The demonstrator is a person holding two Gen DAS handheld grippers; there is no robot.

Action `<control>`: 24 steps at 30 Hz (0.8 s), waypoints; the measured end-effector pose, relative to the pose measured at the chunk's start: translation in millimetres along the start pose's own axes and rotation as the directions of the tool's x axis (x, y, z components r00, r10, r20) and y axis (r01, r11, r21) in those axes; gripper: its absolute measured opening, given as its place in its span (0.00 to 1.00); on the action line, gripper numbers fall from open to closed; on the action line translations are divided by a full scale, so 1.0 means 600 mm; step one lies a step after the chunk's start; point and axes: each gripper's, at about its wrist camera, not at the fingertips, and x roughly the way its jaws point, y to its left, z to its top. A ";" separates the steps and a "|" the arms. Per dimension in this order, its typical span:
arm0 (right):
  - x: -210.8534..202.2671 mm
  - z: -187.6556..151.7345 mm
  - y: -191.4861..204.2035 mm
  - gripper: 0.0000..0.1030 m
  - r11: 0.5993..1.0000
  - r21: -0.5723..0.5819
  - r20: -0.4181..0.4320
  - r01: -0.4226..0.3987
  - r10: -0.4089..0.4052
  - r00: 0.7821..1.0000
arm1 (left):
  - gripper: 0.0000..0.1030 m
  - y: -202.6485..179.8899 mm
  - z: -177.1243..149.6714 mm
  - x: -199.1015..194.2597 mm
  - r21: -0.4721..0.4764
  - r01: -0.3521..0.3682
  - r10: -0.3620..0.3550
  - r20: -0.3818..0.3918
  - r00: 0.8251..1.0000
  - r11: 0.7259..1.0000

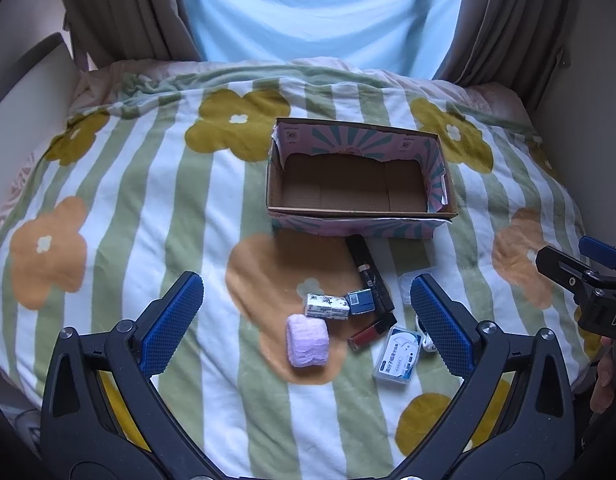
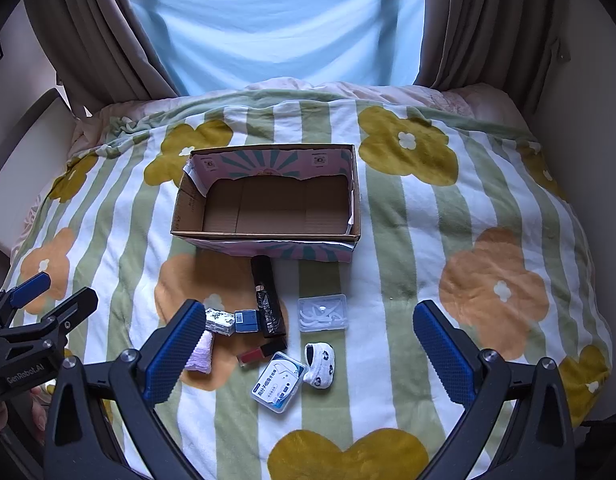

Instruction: Organize objects

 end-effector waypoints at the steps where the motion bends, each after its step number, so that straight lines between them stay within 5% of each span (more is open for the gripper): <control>1: 0.000 0.000 0.000 0.99 1.000 0.000 0.000 0.001 -0.001 1.000 | 1.00 0.000 0.001 -0.002 0.001 0.002 -0.002 0.004 1.000 1.000; 24: -0.002 0.002 0.001 0.99 1.000 0.002 0.005 -0.003 0.003 1.000 | 1.00 -0.001 -0.002 -0.011 0.012 0.012 -0.013 0.004 1.000 1.000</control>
